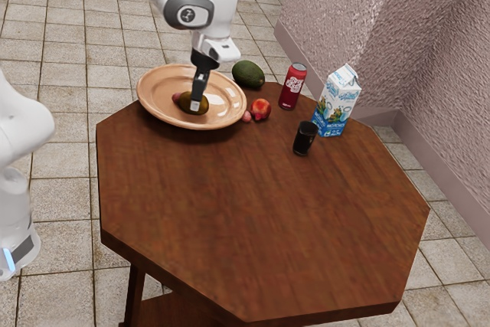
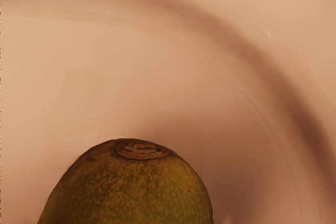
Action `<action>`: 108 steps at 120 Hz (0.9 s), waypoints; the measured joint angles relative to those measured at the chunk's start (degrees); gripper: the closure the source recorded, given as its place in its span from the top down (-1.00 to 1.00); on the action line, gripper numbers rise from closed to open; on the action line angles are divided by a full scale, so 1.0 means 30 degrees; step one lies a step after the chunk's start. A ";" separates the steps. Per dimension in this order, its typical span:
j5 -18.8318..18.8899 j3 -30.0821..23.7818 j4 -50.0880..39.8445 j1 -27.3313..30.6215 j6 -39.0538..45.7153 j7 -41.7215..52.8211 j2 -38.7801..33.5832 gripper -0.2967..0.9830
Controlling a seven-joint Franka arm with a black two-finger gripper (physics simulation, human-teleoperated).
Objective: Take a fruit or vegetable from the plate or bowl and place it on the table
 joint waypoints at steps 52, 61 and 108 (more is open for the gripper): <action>0.0111 0.2951 0.0330 -0.1850 -0.0088 0.0302 -0.0431 0.50; 0.0110 0.3084 0.0358 -0.1929 -0.0073 0.0343 -0.0410 0.50; 0.0056 0.3147 0.0400 -0.2253 0.0023 0.0405 -0.0294 0.26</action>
